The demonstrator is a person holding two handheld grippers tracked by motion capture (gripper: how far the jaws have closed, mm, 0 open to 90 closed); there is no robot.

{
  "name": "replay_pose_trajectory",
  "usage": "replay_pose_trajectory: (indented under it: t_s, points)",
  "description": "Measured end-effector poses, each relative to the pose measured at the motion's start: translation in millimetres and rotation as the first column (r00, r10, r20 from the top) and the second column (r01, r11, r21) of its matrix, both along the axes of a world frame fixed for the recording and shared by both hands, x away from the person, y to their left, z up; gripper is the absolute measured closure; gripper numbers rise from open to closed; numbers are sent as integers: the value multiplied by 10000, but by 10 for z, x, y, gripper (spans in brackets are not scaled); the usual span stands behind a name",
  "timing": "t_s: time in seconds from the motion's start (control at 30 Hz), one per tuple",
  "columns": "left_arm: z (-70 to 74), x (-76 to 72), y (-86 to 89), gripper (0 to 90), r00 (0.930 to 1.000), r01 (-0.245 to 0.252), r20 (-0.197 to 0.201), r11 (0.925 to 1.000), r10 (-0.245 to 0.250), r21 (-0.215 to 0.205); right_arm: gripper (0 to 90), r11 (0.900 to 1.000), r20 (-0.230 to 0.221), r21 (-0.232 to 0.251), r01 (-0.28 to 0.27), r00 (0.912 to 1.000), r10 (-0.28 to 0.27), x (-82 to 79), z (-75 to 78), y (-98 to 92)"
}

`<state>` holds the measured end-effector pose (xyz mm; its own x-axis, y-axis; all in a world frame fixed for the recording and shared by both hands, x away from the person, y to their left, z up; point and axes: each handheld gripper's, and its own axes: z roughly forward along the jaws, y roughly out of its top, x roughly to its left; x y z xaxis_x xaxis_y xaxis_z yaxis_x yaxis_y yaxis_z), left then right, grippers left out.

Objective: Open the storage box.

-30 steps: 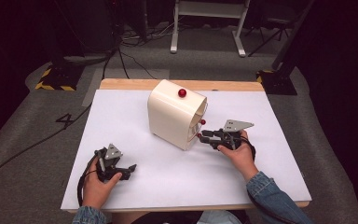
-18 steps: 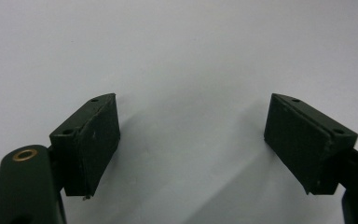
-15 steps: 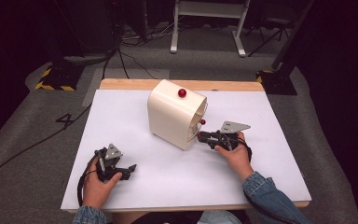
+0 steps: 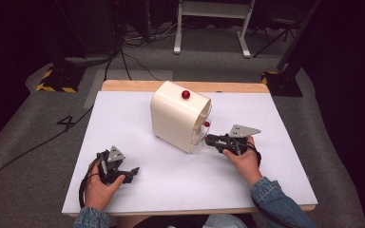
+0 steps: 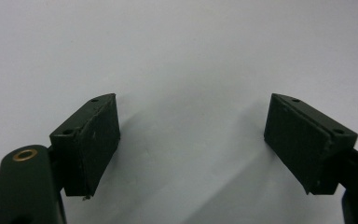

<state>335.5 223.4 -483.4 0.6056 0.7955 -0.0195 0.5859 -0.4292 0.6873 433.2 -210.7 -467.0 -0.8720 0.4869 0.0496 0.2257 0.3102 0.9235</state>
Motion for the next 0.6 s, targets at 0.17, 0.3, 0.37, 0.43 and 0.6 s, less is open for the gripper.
replay_pose_trajectory:
  t_s: [0.17,0.3,0.37,0.43,0.6]
  points:
    - [3,6,-2,184,10000,5,-58,10000,-5,-27,750,9999,48,-8,156,9999,-156,-108,53,-155]
    - [4,9,-2,183,10000,19,-65,10000,-19,1,750,9997,17,-68,239,9997,-239,-182,70,-249]
    - [4,10,-1,183,10000,23,-78,10000,-23,-12,750,9996,26,-87,278,9996,-278,-219,74,-301]
    - [3,10,0,183,10000,17,-74,10000,-17,-17,750,9995,-8,-73,311,9995,-311,-256,83,-361]
    - [-1,4,-2,183,10000,-30,-75,10000,29,-70,749,9989,-26,-108,449,9990,-449,-334,89,-461]
